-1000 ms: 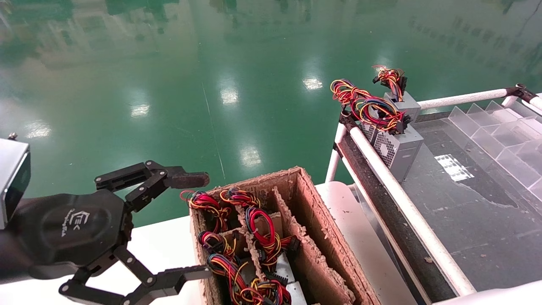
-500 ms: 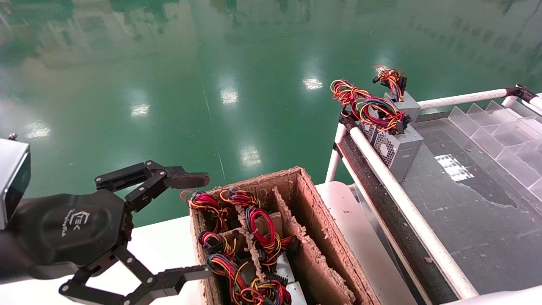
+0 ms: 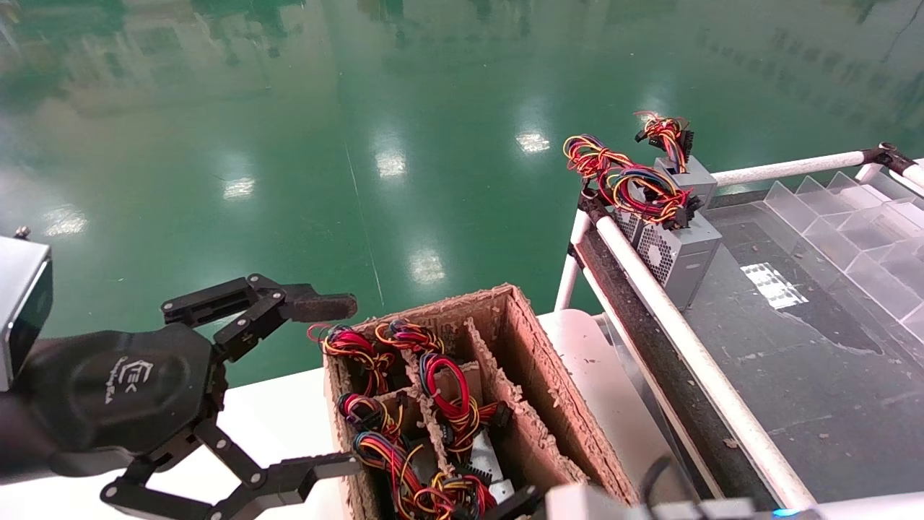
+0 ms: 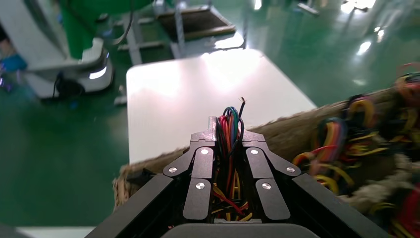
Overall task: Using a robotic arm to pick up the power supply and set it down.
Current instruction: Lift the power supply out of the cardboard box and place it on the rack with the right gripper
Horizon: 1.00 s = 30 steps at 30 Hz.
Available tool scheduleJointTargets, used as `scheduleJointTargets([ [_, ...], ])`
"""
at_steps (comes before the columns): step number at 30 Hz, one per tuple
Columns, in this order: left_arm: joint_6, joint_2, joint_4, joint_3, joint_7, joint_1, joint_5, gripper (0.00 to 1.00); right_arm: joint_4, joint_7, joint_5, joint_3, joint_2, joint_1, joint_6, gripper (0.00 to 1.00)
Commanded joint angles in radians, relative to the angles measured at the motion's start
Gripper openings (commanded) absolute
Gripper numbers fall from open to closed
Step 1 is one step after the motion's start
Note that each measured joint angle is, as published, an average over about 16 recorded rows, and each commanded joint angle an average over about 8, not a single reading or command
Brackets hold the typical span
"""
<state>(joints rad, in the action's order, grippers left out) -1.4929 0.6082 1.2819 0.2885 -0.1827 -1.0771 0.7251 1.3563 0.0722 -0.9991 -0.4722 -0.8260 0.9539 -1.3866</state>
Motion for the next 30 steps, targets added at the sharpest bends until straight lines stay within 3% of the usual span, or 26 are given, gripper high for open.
scheduleJointTargets([
  [1, 0.0, 0.0, 0.0, 0.0, 0.0, 0.0, 0.0, 1.0, -0.001, 0.018, 0.028, 0.016, 0.017, 0.001, 0.0, 0.0],
  [19, 0.001, -0.001, 0.0, 0.001, 0.001, 0.0, -0.001, 1.0, -0.02, 0.169, 0.312, 0.15, 0.148, 0.057, -0.045, 0.0],
  [30, 0.001, -0.001, 0.0, 0.002, 0.001, 0.0, -0.001, 1.0, -0.186, 0.244, 0.336, 0.175, 0.147, 0.219, -0.014, 0.0],
])
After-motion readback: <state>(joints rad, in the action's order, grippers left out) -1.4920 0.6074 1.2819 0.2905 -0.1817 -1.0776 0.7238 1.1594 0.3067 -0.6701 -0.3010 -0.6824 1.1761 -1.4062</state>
